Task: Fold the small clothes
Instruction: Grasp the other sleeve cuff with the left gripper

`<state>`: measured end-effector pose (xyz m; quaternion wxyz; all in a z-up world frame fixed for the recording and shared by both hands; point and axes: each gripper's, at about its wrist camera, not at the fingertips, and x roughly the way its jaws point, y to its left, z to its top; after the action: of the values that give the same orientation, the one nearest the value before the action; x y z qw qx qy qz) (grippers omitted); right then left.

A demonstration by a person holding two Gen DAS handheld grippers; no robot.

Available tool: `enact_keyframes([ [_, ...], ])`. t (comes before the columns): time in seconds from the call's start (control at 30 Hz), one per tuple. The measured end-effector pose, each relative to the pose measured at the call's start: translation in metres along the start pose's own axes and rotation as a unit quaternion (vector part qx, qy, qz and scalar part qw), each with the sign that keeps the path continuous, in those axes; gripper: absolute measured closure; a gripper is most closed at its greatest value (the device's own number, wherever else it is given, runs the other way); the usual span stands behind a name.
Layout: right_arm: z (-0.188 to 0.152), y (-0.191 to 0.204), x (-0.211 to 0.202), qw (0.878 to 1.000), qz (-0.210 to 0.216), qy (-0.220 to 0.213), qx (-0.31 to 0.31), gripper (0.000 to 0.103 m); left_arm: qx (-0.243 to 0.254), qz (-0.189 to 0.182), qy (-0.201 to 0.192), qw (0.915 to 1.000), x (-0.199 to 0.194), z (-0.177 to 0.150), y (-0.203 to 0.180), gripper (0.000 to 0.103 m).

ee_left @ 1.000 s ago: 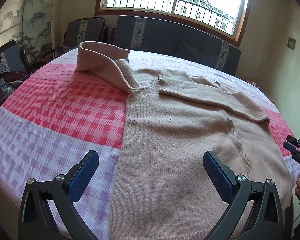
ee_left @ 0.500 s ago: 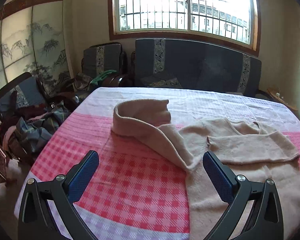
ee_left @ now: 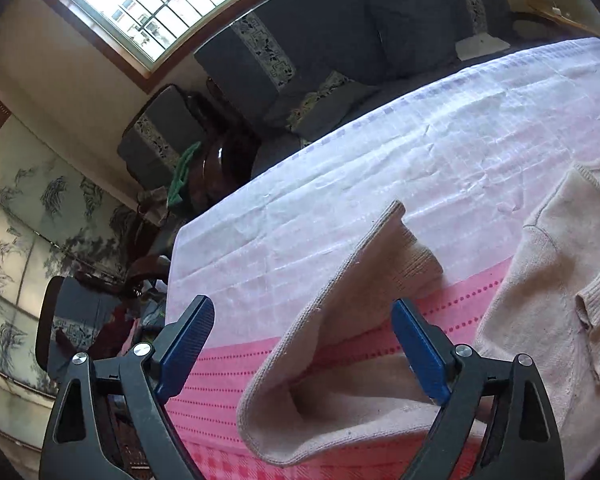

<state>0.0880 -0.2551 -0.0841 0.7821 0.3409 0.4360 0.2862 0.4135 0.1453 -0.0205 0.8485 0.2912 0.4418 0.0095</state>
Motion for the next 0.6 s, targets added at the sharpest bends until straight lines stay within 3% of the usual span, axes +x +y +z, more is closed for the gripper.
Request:
enact_keyframes([
  [0.07,0.001,-0.004,0.001,1.0,0.006,0.0,0.01,0.067,0.003,0.0,0.035,0.9994,0.025,0.001,-0.001,0.013],
  [0.13,0.001,-0.005,0.001,1.0,0.008,0.0,0.013,0.067,-0.008,-0.028,0.064,0.9975,0.049,-0.001,0.002,0.02],
  [0.17,0.001,-0.005,0.002,1.0,0.009,0.0,0.012,0.067,-0.021,-0.06,0.083,0.9945,0.06,-0.004,0.005,0.049],
  [0.2,0.001,-0.005,0.002,1.0,0.009,0.0,0.011,0.067,-0.045,-0.095,0.103,0.989,0.069,-0.007,0.009,0.098],
  [0.23,0.0,-0.004,0.002,1.0,0.009,-0.001,0.01,0.067,-0.079,-0.11,0.111,0.9846,0.072,-0.012,0.016,0.098],
  [0.33,0.001,-0.005,0.0,1.0,0.01,-0.004,0.015,0.067,-0.163,-0.108,0.044,0.9797,0.041,-0.016,0.034,0.099],
  [0.43,0.001,-0.005,-0.002,1.0,0.011,-0.009,0.021,0.067,-0.244,-0.157,-0.039,0.9561,-0.023,-0.012,0.038,0.099],
  [0.53,0.004,-0.011,-0.005,0.999,0.017,-0.019,0.039,0.067,-0.24,-0.198,-0.102,0.9451,-0.093,0.005,0.01,0.099],
  [0.6,0.005,-0.016,-0.009,0.998,0.025,-0.03,0.057,0.067,-0.236,-0.239,-0.129,0.933,-0.136,0.024,-0.018,0.099],
])
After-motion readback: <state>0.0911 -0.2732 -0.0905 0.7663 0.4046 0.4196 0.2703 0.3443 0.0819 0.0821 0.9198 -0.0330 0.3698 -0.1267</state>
